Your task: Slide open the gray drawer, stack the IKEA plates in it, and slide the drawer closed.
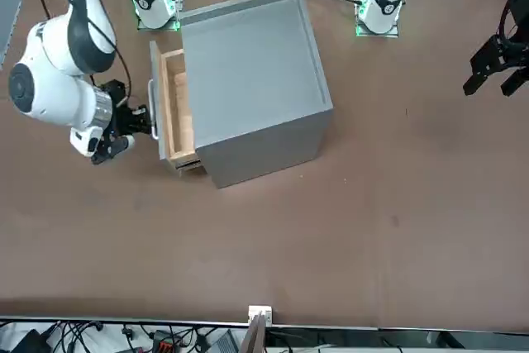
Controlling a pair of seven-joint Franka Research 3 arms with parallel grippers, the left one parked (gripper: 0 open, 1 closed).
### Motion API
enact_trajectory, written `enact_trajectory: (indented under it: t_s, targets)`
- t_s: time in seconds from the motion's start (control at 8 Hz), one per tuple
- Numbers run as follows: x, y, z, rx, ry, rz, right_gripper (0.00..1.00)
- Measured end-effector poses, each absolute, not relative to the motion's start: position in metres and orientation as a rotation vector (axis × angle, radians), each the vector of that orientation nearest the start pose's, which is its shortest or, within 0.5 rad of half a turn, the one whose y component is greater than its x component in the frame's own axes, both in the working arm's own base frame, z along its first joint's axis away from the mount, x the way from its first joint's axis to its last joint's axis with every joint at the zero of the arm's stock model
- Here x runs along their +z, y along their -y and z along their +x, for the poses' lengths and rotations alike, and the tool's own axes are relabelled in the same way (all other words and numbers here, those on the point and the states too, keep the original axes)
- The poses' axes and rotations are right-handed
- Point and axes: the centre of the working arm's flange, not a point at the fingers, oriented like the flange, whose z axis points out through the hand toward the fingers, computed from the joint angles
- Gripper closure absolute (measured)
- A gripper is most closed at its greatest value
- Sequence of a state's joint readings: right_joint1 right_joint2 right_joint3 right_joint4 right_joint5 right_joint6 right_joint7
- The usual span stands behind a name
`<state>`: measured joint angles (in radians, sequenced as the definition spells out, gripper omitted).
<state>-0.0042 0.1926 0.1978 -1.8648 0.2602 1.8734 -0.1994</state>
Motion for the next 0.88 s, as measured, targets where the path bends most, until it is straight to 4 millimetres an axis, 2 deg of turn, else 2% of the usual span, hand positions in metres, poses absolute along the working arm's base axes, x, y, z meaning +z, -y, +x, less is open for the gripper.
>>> enact_trajectory:
  t_s: [0.62,0.88]
  targets:
    - [0.402,-0.203,0.552,0.315,0.410,-2.834,1.00]
    - [0.399,-0.217,0.547,0.333,0.402,-2.810,1.00]
